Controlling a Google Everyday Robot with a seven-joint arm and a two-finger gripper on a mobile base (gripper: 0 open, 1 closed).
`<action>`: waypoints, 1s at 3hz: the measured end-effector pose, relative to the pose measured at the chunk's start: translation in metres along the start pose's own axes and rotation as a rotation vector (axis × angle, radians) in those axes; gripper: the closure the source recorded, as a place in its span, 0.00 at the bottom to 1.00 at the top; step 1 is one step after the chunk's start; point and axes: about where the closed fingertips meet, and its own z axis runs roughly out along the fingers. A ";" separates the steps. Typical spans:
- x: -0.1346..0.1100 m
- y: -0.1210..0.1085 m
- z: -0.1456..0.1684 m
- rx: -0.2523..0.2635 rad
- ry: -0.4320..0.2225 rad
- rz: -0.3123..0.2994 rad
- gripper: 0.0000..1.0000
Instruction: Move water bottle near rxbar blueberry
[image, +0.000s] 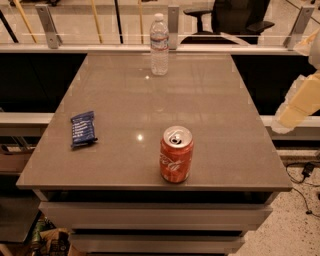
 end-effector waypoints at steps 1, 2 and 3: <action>0.003 -0.024 -0.002 0.092 -0.075 0.117 0.00; -0.001 -0.053 -0.004 0.184 -0.165 0.188 0.00; -0.014 -0.080 -0.005 0.248 -0.251 0.209 0.00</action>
Offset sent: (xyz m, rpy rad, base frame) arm 0.0746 -0.0413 0.0394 0.2570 -0.3588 -0.2497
